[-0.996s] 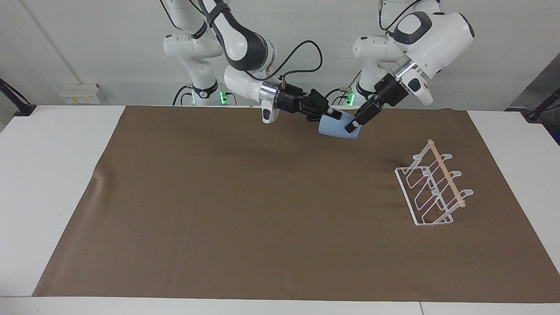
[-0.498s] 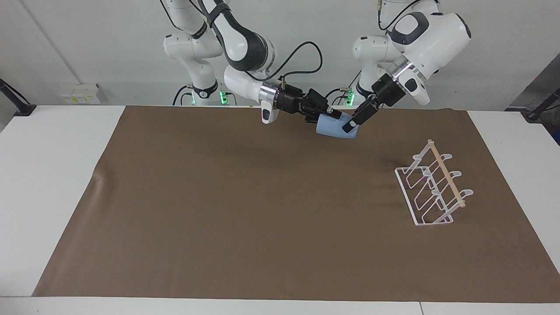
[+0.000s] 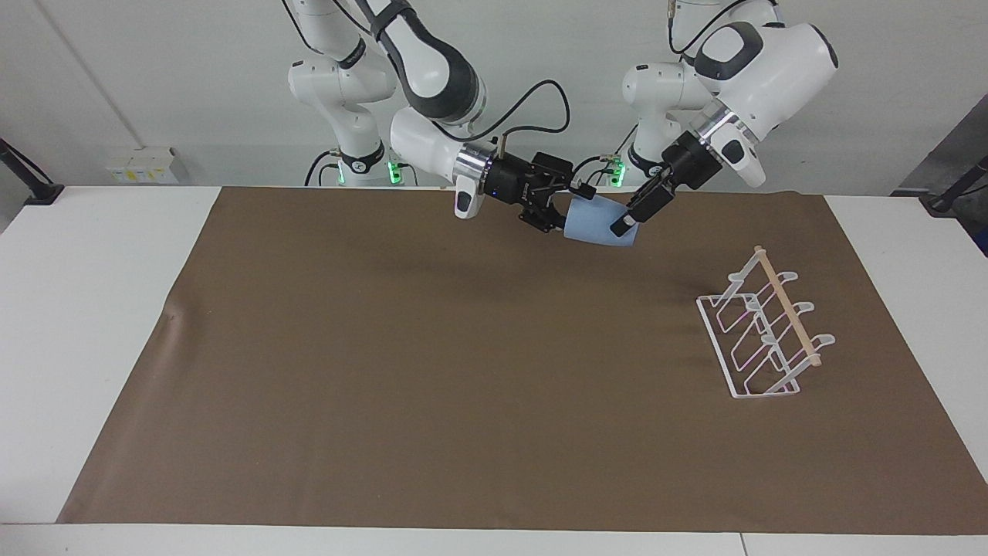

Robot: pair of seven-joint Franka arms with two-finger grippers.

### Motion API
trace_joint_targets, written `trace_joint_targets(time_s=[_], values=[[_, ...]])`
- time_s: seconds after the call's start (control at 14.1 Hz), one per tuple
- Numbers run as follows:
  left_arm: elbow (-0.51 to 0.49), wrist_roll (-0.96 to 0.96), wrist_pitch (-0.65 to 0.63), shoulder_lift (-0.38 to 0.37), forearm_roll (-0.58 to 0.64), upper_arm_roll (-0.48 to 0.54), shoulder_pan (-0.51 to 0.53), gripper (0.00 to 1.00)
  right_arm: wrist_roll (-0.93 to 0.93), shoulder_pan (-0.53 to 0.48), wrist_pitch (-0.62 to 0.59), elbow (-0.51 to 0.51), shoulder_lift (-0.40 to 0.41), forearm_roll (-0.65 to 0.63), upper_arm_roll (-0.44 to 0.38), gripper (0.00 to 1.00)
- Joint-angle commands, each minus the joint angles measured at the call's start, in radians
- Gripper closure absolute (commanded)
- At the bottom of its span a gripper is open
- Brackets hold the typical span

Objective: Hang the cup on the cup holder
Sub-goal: 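Open the right gripper and pull it back from the cup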

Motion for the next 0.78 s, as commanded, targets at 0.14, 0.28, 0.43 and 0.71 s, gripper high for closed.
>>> trace_joint_targets(time_s=[0.14,0.28,0.43,0.71], values=[[-0.013,0.097,-0.055,-0.014,-0.005,0.003,0.083,1.00,-0.021,-0.005,0.151,0.020,0.061,-0.581,-0.001,0.00],[-0.006,0.129,-0.050,-0.012,0.040,0.003,0.105,1.00,-0.023,-0.008,0.173,0.012,0.071,-0.749,-0.009,0.00],[-0.005,0.143,-0.042,-0.008,0.134,0.003,0.114,1.00,-0.026,-0.010,0.165,0.000,0.074,-0.975,-0.059,0.00],[0.007,0.251,0.010,0.010,0.369,0.004,0.128,1.00,-0.080,-0.013,-0.021,0.010,0.078,-1.495,-0.239,0.00]])
